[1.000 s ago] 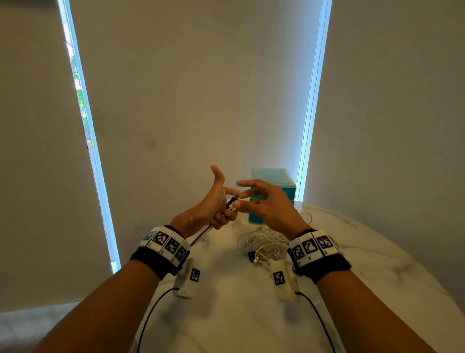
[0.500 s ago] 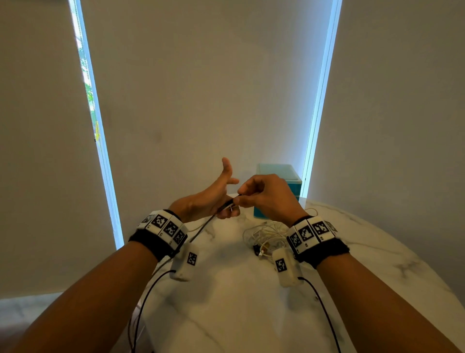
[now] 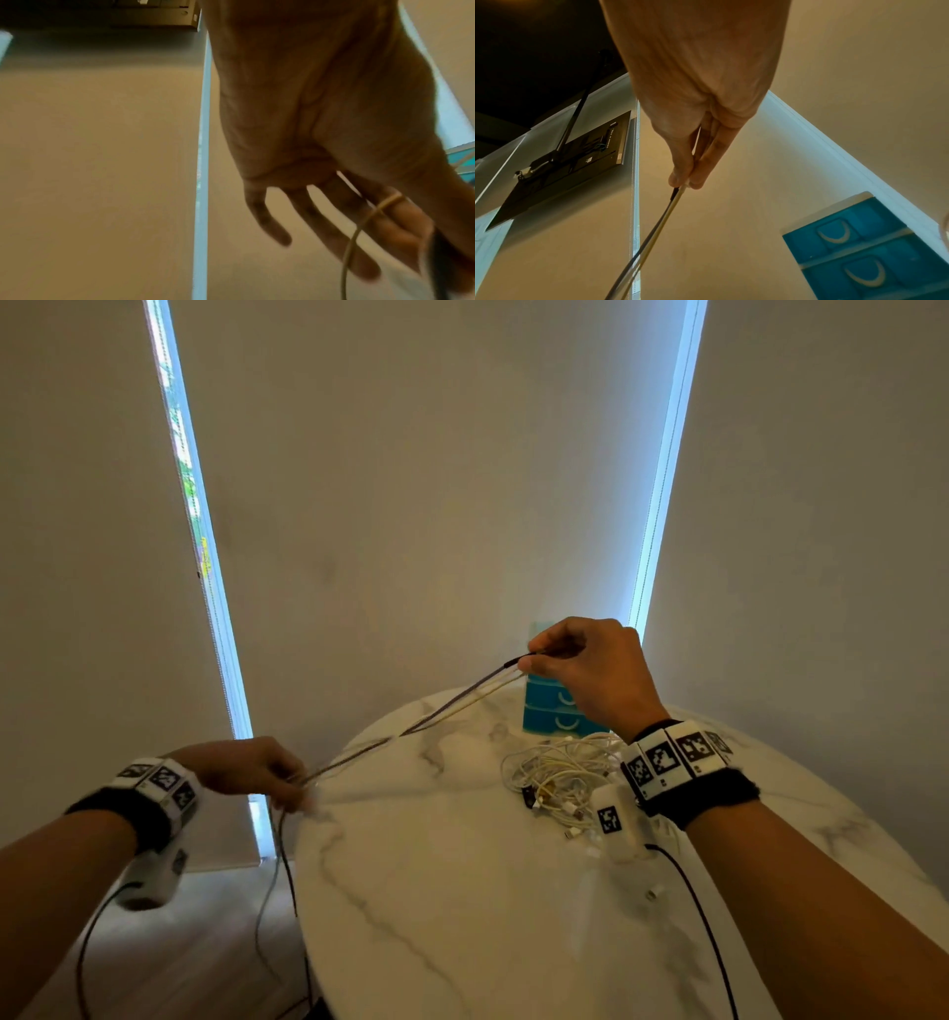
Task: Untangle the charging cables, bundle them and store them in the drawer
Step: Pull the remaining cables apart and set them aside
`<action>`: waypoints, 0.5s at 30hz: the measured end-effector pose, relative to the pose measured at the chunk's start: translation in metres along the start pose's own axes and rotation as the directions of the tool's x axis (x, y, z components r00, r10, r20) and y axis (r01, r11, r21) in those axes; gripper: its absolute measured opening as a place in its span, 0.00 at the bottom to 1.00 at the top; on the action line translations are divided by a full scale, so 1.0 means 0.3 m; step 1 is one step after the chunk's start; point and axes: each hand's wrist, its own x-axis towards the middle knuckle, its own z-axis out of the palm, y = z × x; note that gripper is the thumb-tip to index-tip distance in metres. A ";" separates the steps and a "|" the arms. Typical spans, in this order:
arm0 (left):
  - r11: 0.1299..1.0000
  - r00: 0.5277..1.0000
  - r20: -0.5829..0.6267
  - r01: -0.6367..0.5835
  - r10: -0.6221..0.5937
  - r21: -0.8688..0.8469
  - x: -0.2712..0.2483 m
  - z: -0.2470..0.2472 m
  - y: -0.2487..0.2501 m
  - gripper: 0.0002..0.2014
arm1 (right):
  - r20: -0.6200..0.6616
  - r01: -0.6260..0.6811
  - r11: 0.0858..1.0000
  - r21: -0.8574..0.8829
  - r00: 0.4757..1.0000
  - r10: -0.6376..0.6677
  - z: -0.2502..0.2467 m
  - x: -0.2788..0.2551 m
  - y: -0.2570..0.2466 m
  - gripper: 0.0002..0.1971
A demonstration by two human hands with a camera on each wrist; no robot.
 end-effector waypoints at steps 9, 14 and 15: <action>0.903 0.789 -0.578 0.383 -0.211 0.194 0.018 -0.132 -0.101 0.18 | -0.073 0.041 0.998 0.050 0.997 -0.037 0.116 -0.003 -0.058 0.09; 0.861 0.841 -0.454 0.438 -0.293 0.257 0.064 -0.019 -0.027 0.20 | -0.029 -0.022 1.000 0.016 0.999 0.022 0.067 -0.041 0.007 0.09; 0.914 0.823 -0.531 0.354 -0.203 0.198 0.086 -0.007 0.016 0.21 | -0.026 -0.028 0.999 0.015 0.999 0.029 0.060 -0.050 0.020 0.09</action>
